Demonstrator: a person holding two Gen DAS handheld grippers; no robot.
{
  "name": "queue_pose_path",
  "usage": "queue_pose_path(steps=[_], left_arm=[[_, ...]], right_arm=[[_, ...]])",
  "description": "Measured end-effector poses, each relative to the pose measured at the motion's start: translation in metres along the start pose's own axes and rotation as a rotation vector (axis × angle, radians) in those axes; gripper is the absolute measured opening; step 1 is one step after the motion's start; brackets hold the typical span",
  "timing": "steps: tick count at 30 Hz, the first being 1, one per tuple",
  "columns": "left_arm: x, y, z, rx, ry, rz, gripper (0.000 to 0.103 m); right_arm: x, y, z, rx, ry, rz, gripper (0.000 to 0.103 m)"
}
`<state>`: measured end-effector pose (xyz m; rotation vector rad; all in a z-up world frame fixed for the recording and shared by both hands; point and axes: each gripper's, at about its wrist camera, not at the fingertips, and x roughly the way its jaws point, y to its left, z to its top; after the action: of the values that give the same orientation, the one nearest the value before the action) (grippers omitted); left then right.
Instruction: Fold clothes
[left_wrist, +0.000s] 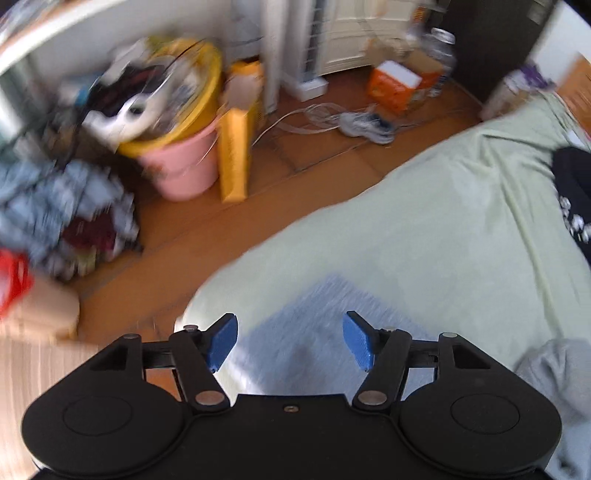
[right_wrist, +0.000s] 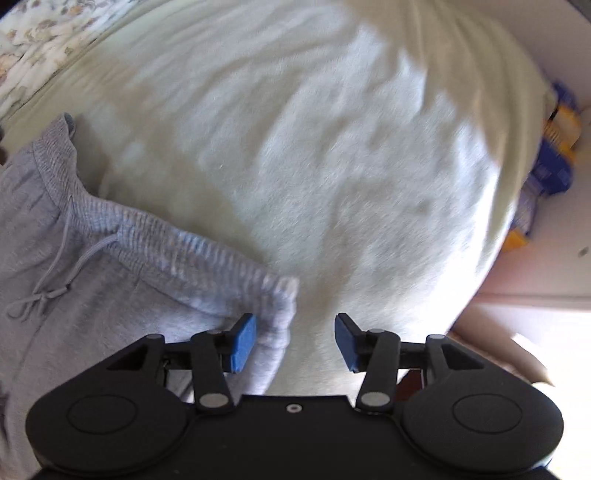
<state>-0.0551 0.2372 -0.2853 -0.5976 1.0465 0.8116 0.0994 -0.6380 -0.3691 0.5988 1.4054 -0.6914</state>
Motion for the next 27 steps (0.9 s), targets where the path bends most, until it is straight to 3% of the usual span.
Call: queue_pose_path(steps=[7,9,11,14,15,17,18,19,27], left_arm=[[0.057,-0.05,0.019,0.227,0.114,-0.039,0.069],[0.075,-0.064,0.02,0.287,0.166,-0.016,0.069],[0.088,-0.068,0.019,0.307,0.205,0.013,0.067],[0.094,-0.07,0.017,0.317,0.204,0.021,0.064],[0.094,-0.07,0.016,0.33,0.195,0.021,0.057],[0.092,-0.068,0.014,0.361,0.172,0.027,0.032],[0.089,-0.066,0.015,0.375,0.163,0.026,0.008],[0.086,-0.065,0.019,0.374,0.157,0.016,0.0],[0.065,-0.061,0.039,0.394,0.116,-0.052,0.0]], right_arm=[[-0.031,0.026,-0.016,-0.098,-0.048,0.05,0.06],[-0.037,0.043,-0.023,-0.144,-0.055,0.064,0.062],[-0.04,0.064,-0.033,-0.195,-0.045,0.092,0.062],[-0.039,0.088,-0.048,-0.237,-0.03,0.111,0.063],[-0.038,0.094,-0.053,-0.248,-0.022,0.118,0.063],[-0.034,0.111,-0.063,-0.288,0.0,0.139,0.063],[-0.032,0.118,-0.068,-0.308,0.007,0.146,0.063],[-0.032,0.125,-0.074,-0.327,0.012,0.148,0.063],[-0.026,0.161,-0.092,-0.404,0.057,0.165,0.063]])
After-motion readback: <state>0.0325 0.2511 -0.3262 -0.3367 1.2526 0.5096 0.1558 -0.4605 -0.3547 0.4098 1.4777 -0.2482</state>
